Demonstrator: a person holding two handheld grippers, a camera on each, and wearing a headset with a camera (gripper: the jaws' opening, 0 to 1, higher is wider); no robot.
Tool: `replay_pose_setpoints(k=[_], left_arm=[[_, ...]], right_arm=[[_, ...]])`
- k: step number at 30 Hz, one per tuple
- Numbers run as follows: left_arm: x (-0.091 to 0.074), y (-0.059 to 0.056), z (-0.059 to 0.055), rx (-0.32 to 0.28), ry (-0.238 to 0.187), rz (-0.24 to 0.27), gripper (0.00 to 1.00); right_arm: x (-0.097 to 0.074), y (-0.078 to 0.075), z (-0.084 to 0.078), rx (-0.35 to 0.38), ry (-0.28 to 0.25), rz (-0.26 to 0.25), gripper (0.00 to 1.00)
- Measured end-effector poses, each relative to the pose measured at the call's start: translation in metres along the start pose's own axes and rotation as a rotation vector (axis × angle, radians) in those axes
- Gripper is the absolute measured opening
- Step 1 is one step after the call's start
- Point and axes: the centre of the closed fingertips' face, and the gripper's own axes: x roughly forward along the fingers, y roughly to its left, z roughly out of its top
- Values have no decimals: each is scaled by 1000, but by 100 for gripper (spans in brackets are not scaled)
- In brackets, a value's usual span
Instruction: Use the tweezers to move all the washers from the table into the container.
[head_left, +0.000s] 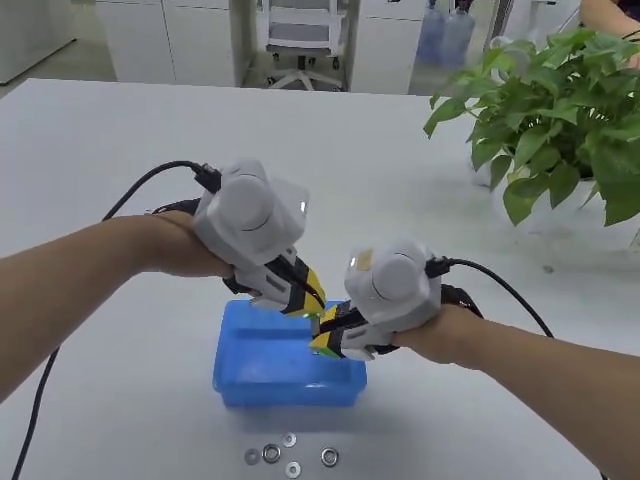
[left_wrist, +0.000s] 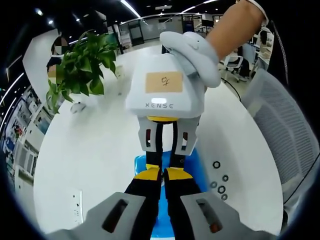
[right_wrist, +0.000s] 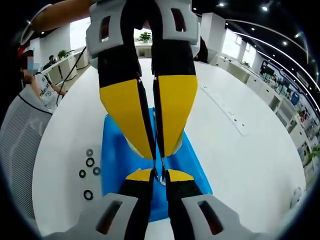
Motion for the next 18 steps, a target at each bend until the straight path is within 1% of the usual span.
replay_pose_setpoints(k=[3,9,18], left_arm=[[-4,-2,6,-4,-7,-1,6],[-13,-11,17,3,-9,-3,6],[-27,-22,29,-7,-11,-8,6]], right_arm=[[-6,1,5,-12,-9,-7,11],[-16,8,14,-38,-28,-12,11],[-28,22,27,-59,-58,-22,11]])
